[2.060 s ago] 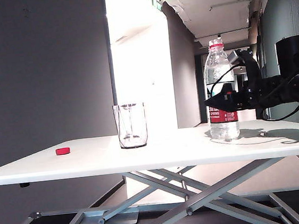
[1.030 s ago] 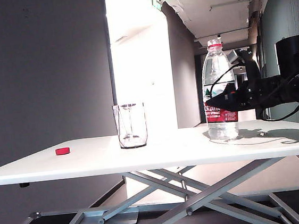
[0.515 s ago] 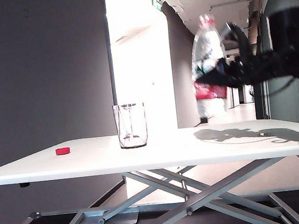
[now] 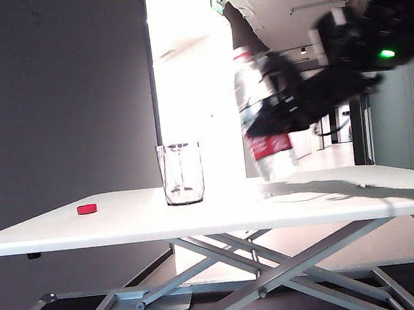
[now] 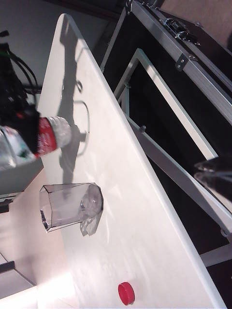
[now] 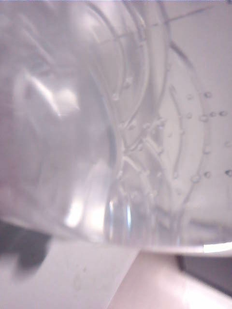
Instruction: Pick up the mineral water bottle on the table and pour water into the mug until it's half full.
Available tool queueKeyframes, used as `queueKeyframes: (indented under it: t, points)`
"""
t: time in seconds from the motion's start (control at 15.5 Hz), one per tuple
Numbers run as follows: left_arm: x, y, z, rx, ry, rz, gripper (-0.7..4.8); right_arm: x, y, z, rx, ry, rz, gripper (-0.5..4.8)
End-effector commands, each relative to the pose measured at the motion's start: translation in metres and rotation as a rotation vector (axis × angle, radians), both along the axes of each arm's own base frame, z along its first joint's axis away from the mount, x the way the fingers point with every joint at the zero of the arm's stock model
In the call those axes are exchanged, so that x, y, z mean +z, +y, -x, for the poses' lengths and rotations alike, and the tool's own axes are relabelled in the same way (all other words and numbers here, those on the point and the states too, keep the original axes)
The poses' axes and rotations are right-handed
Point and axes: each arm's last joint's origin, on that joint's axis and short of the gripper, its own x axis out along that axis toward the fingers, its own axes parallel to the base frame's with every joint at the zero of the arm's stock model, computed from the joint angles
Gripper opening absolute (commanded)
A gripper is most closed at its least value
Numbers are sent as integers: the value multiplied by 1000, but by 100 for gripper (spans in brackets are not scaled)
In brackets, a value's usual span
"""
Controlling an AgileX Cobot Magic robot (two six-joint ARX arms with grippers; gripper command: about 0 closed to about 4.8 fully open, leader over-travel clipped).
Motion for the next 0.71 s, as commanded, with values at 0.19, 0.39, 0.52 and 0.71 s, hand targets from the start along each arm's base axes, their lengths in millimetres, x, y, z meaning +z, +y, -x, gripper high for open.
queueKeyframes:
  t: [0.19,0.39,0.52,0.71]
  points:
    - [0,0,0,-7,8,6,-5,24,39,5,-107,-195,252,166]
    - [0,0,0,-7,8,6,-5,23,55,10,-189,-251,414,166]
    - [0,0,0,-7,8,6,-5,24,58,12,-236,-268,475,166]
    - [0,0,0,-7,9,7,-5,23,58,13,-258,-287,571,166]
